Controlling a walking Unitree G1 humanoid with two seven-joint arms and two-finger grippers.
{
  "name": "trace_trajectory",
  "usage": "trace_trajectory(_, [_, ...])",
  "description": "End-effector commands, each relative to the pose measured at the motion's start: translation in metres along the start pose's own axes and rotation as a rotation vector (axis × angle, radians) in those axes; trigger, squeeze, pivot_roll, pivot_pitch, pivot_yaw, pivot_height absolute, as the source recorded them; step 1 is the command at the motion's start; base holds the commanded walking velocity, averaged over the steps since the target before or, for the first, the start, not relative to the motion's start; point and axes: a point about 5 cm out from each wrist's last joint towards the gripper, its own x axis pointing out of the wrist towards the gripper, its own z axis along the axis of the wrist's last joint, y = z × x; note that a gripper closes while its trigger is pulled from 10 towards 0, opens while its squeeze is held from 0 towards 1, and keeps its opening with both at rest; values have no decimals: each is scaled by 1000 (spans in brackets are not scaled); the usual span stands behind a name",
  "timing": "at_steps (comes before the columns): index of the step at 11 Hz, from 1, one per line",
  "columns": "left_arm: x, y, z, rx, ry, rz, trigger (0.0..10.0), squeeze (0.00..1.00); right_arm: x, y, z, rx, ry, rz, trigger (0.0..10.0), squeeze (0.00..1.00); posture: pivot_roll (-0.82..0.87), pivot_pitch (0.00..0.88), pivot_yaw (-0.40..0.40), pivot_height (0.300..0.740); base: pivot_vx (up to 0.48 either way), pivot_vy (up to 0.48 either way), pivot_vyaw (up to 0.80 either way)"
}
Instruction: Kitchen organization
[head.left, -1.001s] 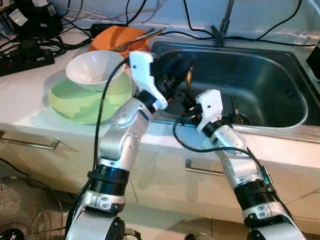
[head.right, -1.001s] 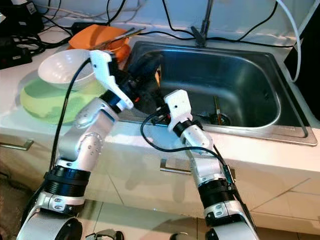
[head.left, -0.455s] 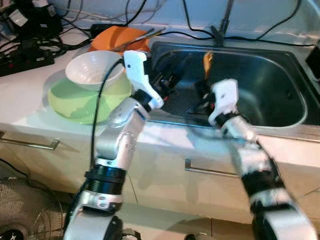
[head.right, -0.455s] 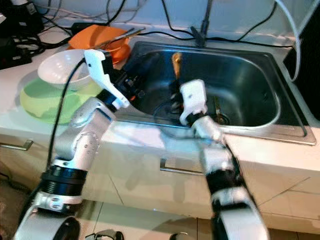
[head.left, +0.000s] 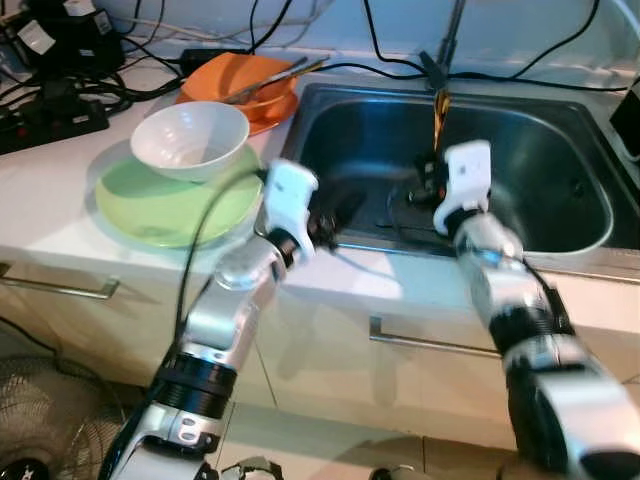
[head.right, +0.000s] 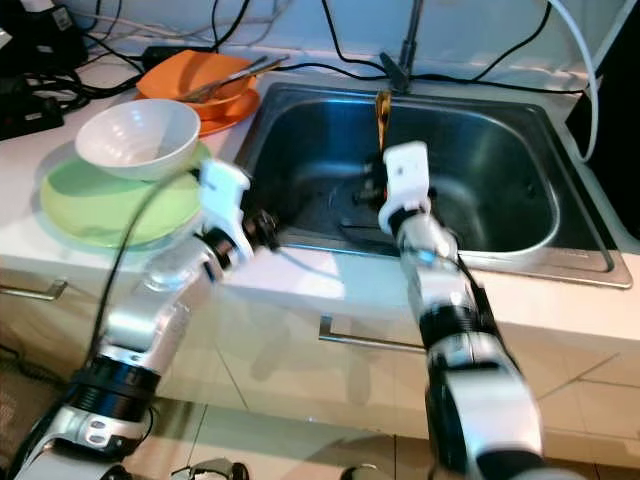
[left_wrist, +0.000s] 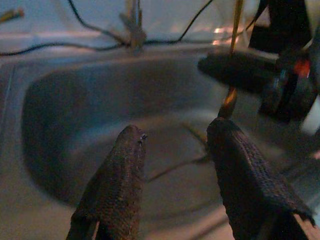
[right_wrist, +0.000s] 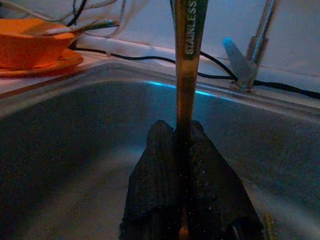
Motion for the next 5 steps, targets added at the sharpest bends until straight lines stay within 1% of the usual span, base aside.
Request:
trace_trajectory(1, [-1,-1,-8,7,49,9,10000,0,0,-10,-1,17,14,-47,10000,0,52,37,36,740,0,0,0])
trace_trajectory(2, [-3,-3,-16,9,100,15,10000,0,2,-17,-4,30,56,-86,10000,0,56,40,33,740,0,0,0])
trace_trajectory(3, [-3,-3,-20,10,132,20,10000,0,2,-22,-7,24,94,-117,10000,0,65,40,29,740,0,0,0])
trace_trajectory(4, [-4,-6,-22,22,154,4,10000,0,1,-28,-11,46,138,-152,10000,0,74,39,27,740,0,0,0])
trace_trajectory(5, [-5,-6,-23,31,162,0,10000,0,1,-29,-13,41,161,-165,10000,0,78,40,26,740,0,0,0])
